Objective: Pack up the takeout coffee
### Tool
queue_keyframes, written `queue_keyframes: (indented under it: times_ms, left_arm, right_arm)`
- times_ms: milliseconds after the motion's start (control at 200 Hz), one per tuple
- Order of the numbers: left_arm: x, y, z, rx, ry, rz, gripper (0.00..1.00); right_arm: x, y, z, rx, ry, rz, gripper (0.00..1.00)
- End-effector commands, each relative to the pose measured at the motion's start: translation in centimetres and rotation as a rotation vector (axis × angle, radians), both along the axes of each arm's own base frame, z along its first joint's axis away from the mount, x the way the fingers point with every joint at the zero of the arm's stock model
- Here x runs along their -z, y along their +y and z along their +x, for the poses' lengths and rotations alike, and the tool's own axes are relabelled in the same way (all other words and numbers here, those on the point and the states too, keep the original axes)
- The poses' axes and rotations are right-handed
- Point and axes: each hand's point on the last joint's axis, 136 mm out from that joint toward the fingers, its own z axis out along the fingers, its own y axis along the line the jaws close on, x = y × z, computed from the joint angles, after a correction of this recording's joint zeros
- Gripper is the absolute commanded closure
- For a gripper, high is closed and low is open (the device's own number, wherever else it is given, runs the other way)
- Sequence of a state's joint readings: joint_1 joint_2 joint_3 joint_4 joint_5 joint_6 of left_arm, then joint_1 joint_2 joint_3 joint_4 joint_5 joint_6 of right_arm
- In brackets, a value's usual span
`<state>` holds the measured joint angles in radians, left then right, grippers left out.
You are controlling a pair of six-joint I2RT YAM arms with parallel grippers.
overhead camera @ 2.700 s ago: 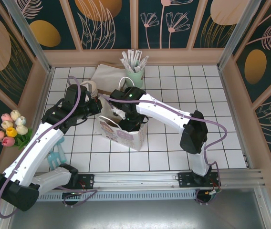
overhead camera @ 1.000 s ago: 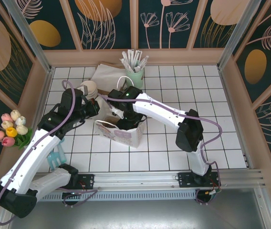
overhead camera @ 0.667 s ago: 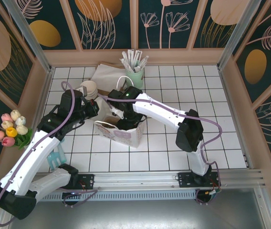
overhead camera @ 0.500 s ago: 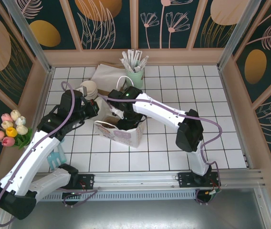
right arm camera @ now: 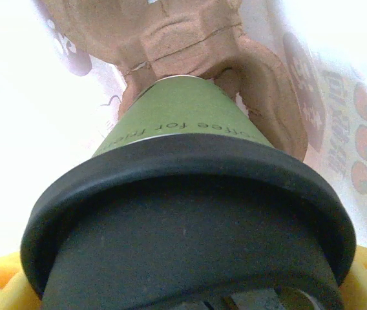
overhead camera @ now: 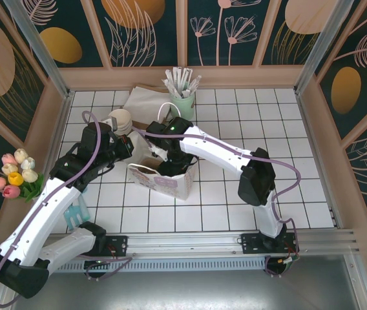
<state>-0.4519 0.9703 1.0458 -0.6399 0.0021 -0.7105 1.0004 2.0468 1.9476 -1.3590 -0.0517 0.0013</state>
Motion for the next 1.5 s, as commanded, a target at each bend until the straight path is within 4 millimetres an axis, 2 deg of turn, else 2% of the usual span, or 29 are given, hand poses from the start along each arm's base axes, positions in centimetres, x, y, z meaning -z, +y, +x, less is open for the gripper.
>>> queue_keyframes:
  times_ms: [0,425,585,936,1146,1491]
  left_arm:
    - [-0.8,-0.1,0.3,0.006,-0.041,-0.001,1.0]
    - [-1.2,0.6,0.4,-0.022,-0.051,0.016,1.0]
    - [-2.5,1.4,0.1,-0.055,-0.092,0.018,1.0]
    - [-4.4,0.5,-0.6,0.003,-0.176,-0.06,1.0]
    - [-3.5,0.4,-0.7,0.002,-0.14,-0.051,1.0]
    - [-3.4,0.6,-0.6,-0.007,-0.148,-0.052,1.0]
  right_arm:
    - [2.0,-1.2,0.0,0.001,0.016,-0.078,0.42]
    - [1.5,-1.8,0.4,0.032,-0.014,-0.091,0.42]
    - [1.7,-1.8,0.4,0.032,-0.012,-0.097,0.42]
    - [2.2,-1.9,0.6,0.033,-0.005,-0.108,0.42]
    - [1.5,-1.7,0.9,0.022,-0.018,-0.086,0.42]
    - [1.6,-1.8,0.9,0.027,-0.015,-0.091,0.42]
